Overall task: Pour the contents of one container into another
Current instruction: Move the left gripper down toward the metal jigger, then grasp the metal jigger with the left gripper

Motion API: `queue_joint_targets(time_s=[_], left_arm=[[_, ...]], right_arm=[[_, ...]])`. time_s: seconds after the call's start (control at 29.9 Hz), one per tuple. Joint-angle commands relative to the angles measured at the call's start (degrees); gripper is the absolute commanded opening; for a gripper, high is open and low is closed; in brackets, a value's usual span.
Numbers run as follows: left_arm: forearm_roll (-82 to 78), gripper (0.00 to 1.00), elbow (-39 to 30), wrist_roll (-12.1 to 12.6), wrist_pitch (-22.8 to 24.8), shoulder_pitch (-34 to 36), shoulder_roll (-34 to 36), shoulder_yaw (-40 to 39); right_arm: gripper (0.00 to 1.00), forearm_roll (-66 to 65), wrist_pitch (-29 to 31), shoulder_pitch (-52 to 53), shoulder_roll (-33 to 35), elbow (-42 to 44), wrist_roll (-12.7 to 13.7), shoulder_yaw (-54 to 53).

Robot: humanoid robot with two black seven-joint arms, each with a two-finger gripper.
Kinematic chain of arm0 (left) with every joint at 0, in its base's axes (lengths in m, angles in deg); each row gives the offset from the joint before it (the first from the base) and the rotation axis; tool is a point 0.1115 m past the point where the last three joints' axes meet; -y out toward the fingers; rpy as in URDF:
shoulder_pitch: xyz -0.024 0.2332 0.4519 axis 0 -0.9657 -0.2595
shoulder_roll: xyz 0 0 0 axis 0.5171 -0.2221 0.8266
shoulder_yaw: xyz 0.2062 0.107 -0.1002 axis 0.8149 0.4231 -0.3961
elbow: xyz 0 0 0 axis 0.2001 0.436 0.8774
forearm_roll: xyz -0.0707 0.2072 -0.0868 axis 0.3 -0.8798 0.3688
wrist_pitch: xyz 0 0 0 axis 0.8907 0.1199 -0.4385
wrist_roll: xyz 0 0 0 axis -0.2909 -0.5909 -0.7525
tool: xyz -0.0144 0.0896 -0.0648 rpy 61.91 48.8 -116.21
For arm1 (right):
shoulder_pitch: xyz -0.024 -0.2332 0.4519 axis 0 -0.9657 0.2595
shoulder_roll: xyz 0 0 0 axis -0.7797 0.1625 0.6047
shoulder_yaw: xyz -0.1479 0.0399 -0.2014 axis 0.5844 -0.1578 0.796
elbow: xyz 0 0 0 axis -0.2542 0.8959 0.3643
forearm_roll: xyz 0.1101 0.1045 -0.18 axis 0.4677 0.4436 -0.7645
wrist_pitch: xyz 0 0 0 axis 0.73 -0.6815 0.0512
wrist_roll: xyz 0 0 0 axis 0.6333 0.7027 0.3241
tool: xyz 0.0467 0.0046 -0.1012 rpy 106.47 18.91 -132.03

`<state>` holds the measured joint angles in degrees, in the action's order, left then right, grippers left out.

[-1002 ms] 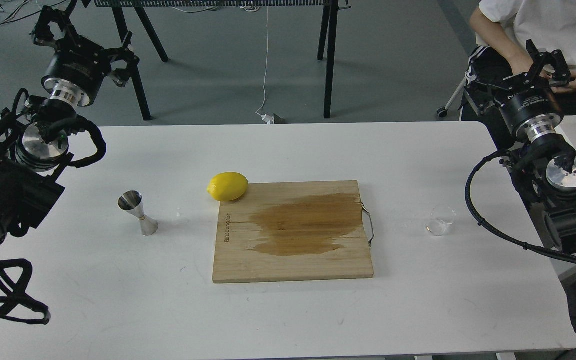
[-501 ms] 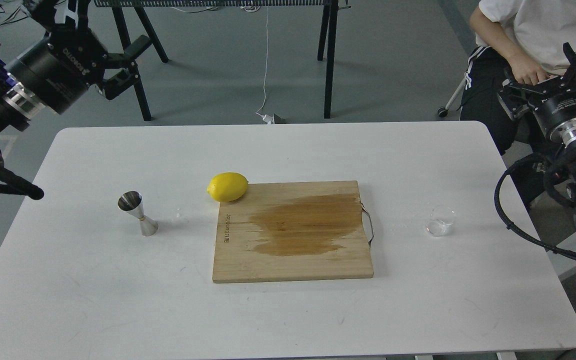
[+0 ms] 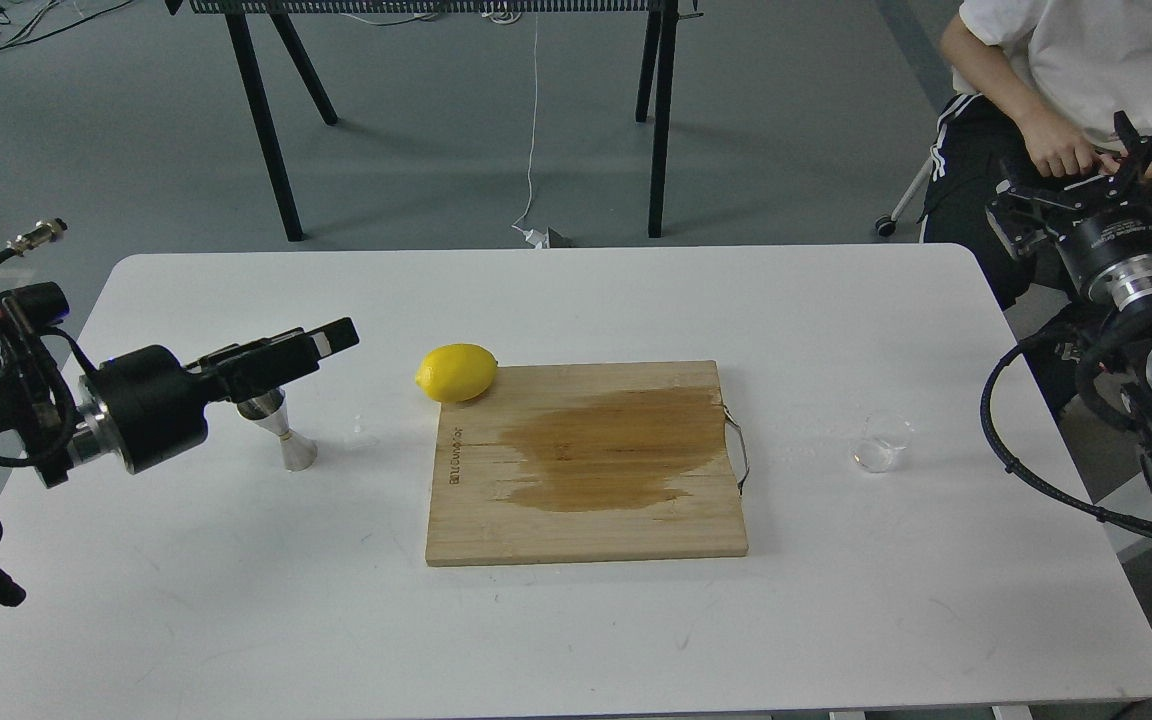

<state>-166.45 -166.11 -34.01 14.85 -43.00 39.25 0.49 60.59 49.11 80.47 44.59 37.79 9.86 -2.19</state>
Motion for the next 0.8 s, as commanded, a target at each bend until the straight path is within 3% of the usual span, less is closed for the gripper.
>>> queue_joint_targets(time_s=[0.0,0.1,0.33,0.53,0.77], left_arm=[[-12.5,1.0,1.6,0.0,-8.1,-5.1,0.1,1.5],[-24.7,1.0,7.2,0.1,-14.3,-7.3,-0.5,3.5],[-39.7,0.99,31.2,-0.3,-28.3,-7.2,-9.7,7.4],[-39.7,0.92,42.5,-0.5,-30.8,-3.9,-17.8,7.6],[-39.7,0.91,43.9,-0.1,-33.1,-3.6,-22.6,7.2]], right_arm=[[1.0,0.0,0.0,0.1,0.1,0.0,-0.5,-0.1],[1.0,0.1,0.0,0.0,0.0,-0.1,-0.5,-0.1],[1.0,0.1,0.0,-0.3,0.0,-0.2,-0.5,0.0],[1.0,0.1,0.0,-1.6,-0.4,-0.3,-0.5,0.3],[1.0,0.0,0.0,-2.1,-0.9,-0.4,-0.5,0.3]])
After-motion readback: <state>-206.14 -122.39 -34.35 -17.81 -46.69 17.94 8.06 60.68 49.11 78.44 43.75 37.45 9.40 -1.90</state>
